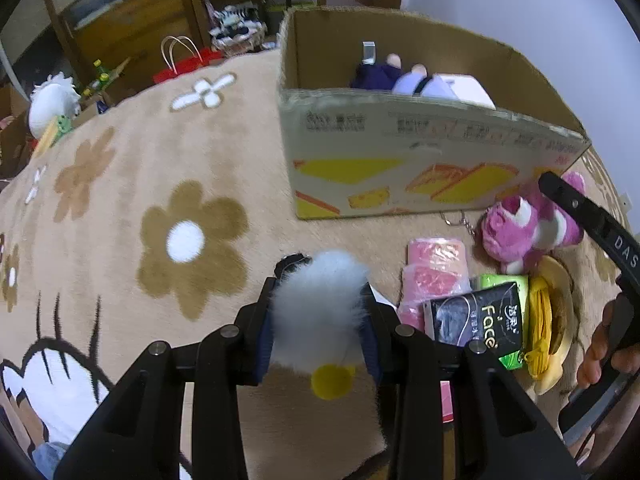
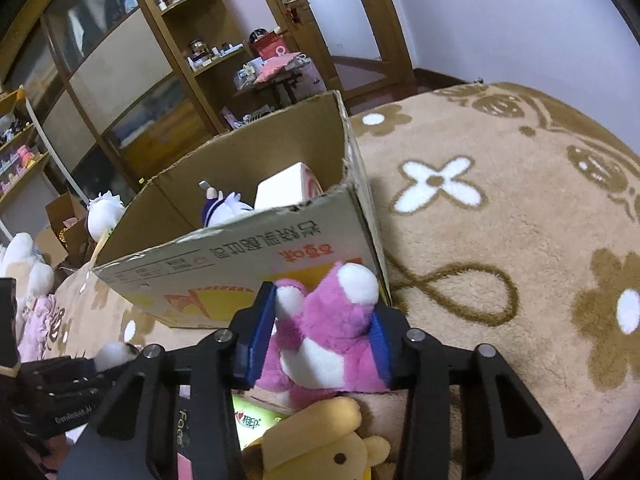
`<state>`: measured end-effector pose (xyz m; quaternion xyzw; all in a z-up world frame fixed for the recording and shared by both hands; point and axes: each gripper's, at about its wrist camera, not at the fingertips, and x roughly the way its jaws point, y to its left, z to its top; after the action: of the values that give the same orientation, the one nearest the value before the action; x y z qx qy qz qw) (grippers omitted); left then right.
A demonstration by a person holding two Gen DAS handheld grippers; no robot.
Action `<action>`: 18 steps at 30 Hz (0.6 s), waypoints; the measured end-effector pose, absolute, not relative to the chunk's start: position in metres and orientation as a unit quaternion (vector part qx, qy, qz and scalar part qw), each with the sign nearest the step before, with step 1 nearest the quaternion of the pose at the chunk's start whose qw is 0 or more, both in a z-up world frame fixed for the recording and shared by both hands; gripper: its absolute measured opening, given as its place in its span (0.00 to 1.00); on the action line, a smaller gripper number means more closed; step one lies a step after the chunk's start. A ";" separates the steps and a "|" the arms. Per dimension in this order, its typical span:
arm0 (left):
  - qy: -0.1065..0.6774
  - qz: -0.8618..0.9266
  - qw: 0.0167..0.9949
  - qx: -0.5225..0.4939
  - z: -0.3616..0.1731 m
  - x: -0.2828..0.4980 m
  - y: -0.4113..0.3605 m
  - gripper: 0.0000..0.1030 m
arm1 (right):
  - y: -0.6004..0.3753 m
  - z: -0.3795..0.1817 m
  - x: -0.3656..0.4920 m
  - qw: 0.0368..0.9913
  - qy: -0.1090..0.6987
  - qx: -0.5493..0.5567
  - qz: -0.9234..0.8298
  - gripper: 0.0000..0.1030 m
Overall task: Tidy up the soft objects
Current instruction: 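Lift both plushes over the box and release them inside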
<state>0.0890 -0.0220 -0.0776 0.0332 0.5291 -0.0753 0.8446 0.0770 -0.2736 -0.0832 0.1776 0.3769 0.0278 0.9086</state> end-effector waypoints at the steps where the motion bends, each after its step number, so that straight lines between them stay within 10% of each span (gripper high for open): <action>1: 0.523 -0.073 0.848 0.035 -0.075 0.088 -0.021 0.34 | -0.273 -0.081 0.076 0.909 0.376 0.177 0.028 0.44; 18: 0.428 -0.057 0.902 0.024 -0.009 0.076 -0.007 0.34 | -0.280 -0.015 0.043 0.931 0.312 0.189 0.033 0.44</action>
<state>0.0762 -0.0073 -0.0087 0.0236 0.4277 -0.0573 0.9018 0.0429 -0.2800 -0.0154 0.1888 0.3117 0.0332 0.9307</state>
